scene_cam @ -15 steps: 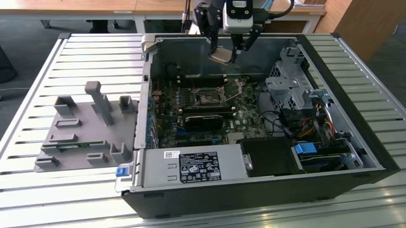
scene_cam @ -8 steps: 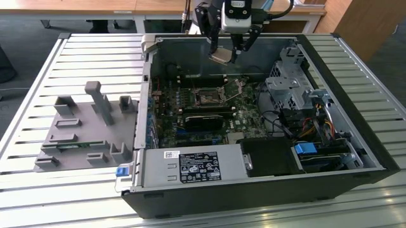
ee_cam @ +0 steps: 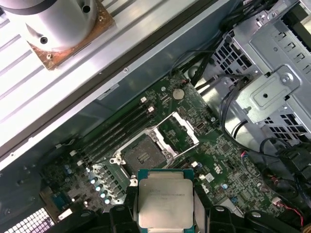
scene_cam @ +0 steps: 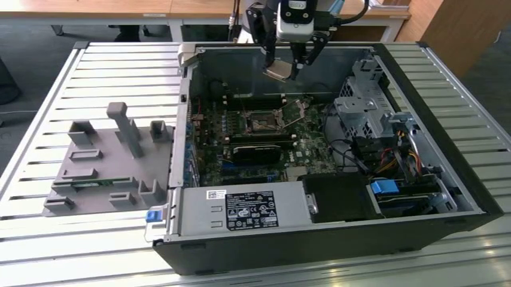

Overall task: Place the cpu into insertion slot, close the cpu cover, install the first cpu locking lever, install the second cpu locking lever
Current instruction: 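Place the cpu into insertion slot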

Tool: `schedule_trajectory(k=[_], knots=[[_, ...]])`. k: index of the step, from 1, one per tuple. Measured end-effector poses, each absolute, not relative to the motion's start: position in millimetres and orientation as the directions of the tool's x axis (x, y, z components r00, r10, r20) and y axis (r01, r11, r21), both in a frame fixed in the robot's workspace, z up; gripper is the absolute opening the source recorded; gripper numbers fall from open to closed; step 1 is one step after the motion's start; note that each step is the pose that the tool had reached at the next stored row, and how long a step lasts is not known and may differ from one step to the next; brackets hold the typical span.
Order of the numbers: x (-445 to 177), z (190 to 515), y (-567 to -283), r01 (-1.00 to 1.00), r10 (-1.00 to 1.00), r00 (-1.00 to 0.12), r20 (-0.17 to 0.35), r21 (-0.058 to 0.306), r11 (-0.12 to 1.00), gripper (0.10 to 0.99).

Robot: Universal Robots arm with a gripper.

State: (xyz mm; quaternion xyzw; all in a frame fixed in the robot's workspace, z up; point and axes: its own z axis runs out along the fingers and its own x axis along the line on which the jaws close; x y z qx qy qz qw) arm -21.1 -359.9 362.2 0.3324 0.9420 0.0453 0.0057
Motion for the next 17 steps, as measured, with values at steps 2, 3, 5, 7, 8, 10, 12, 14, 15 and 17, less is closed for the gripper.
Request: schedule_trajectory(k=[2, 3, 5, 7, 8, 10, 12, 14, 15, 17], knots=[[-21.1, 362.2, -359.9, 0.633, 0.634, -0.773, 0.019, 0.089, 0.769, 0.541], [-21.1, 362.2, -359.9, 0.637, 0.638, -0.77, 0.019, 0.089, 0.766, 0.541], [-21.1, 362.1, -359.9, 0.644, 0.645, -0.764, 0.019, 0.089, 0.76, 0.541], [-21.1, 362.1, -359.9, 0.65, 0.652, -0.758, 0.019, 0.089, 0.754, 0.541], [-21.1, 362.1, -359.9, 0.653, 0.655, -0.756, 0.019, 0.089, 0.752, 0.541], [-21.1, 362.0, -359.9, 0.658, 0.66, -0.751, 0.019, 0.089, 0.747, 0.541], [-21.1, 361.9, -359.9, 0.663, 0.664, -0.747, 0.019, 0.089, 0.743, 0.541], [-21.1, 361.7, -359.9, 0.668, 0.669, -0.743, 0.019, 0.089, 0.739, 0.541], [-21.1, 361.7, -359.9, 0.671, 0.672, -0.74, 0.019, 0.089, 0.736, 0.541], [-21.1, 361.5, -359.9, 0.676, 0.677, -0.736, 0.019, 0.089, 0.732, 0.541]])
